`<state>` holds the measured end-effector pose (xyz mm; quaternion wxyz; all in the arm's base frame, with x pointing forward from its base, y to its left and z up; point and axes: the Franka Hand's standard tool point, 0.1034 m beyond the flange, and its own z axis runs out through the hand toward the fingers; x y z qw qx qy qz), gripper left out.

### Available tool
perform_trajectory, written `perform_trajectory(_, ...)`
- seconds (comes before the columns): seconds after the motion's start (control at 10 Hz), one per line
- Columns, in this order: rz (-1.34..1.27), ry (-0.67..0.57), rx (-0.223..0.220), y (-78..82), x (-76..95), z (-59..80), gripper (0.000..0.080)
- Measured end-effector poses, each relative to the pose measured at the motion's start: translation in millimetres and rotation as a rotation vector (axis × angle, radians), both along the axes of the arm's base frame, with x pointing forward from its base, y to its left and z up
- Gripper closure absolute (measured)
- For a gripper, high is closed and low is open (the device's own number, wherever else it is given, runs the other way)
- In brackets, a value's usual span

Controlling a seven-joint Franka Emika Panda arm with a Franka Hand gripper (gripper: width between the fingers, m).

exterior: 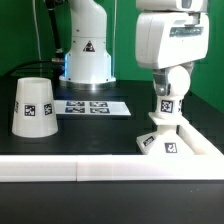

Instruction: Assemble lamp

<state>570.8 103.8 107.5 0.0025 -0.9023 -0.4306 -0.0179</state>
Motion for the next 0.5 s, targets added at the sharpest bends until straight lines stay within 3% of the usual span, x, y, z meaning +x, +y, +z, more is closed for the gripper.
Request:
perform_trajectory(0.2, -0.002, 0.006, -0.001, -0.6, -0.9, -0.4, 0.01)
perform_trajectory(0.3, -0.002, 0.006, -0.001, -0.9, -1.0, -0.4, 0.0203)
perform_trajectory(0.5, -0.027, 0.006, 0.0, -1.2, -0.9, -0.4, 0.0223)
